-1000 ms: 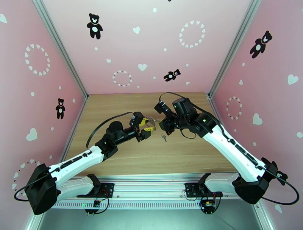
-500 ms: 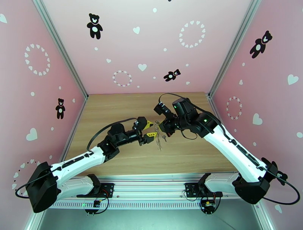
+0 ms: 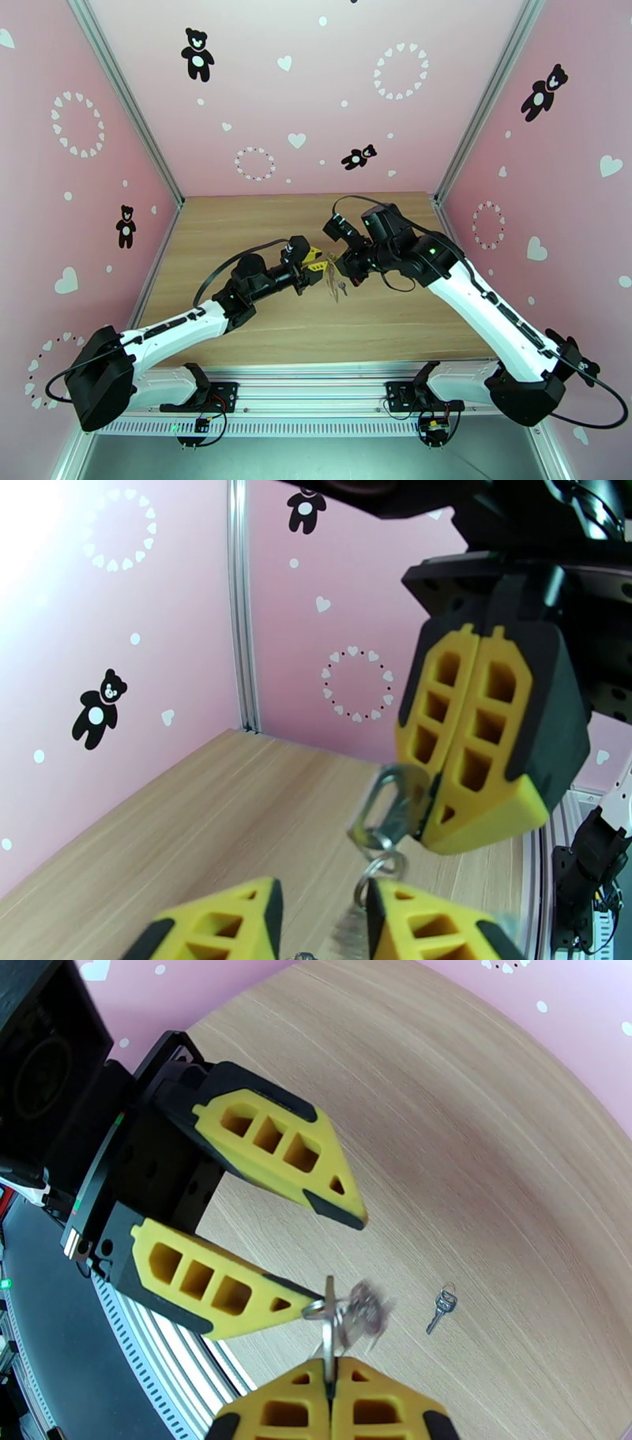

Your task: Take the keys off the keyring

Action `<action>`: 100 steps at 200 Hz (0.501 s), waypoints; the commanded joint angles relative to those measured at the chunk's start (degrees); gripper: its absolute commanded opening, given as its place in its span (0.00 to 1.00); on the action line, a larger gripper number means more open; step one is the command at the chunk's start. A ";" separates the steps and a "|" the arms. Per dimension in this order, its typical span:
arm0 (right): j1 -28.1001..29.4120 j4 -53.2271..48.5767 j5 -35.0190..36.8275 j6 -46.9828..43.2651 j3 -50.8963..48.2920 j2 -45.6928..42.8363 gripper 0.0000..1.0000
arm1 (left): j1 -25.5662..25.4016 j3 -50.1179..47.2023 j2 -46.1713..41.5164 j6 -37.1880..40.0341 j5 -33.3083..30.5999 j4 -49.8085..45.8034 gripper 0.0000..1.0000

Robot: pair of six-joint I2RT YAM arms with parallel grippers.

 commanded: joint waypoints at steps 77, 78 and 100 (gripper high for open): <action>0.29 -1.22 1.23 -0.42 1.48 -3.69 0.00 | -0.25 6.24 2.00 2.12 8.80 -3.77 0.17; 0.24 -1.20 1.27 -0.46 1.49 -3.67 0.00 | -0.25 6.27 1.99 2.14 8.86 -3.76 0.17; 0.24 -1.07 1.65 -0.51 1.50 -3.72 0.00 | -0.25 7.15 2.67 2.25 9.93 -4.61 0.14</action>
